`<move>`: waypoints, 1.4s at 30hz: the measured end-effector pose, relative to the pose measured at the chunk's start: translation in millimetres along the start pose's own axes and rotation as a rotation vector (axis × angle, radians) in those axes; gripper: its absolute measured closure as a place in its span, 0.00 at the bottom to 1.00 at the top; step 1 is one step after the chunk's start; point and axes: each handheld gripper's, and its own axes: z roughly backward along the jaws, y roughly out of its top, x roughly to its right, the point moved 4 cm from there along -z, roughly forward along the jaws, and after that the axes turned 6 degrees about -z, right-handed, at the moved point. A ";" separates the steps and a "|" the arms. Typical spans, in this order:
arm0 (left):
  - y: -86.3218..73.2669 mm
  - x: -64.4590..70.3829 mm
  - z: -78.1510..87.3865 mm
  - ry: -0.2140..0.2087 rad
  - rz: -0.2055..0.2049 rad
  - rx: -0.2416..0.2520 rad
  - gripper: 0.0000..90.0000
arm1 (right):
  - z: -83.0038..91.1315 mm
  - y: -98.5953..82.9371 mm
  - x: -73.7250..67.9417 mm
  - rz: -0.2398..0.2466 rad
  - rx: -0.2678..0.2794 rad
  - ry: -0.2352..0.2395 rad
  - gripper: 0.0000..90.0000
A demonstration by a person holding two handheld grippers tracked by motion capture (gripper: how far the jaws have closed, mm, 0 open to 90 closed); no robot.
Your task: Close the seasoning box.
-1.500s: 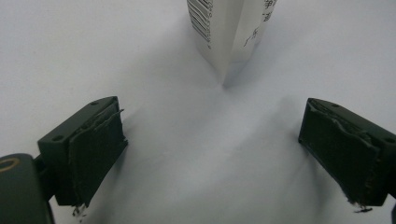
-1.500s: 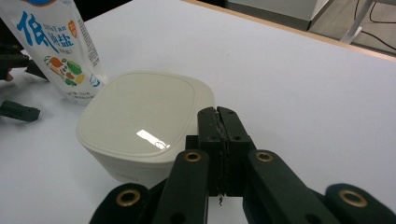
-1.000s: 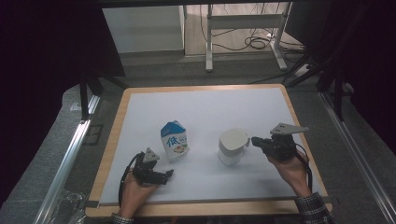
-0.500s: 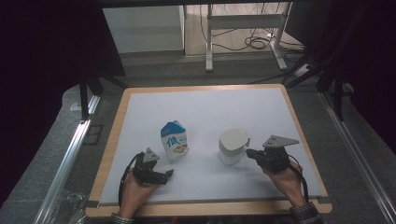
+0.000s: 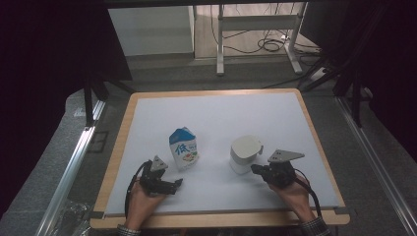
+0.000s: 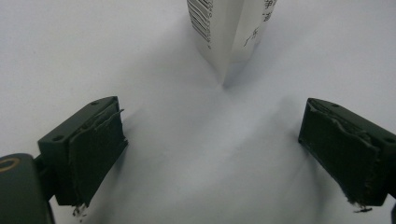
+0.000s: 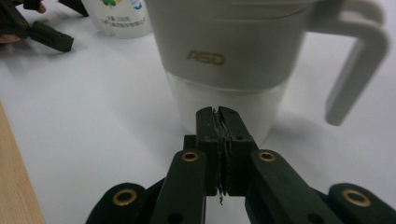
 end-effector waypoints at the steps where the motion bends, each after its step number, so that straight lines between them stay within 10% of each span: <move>1: 0.0 0.0 0.0 0.000 0.000 0.000 0.07 | -1.6 -0.3 -1.1 0.000 -0.002 0.005 0.97; 42: 0.0 0.0 0.0 0.000 -0.001 0.000 0.07 | -41.0 5.8 -9.5 0.017 -0.024 0.017 0.99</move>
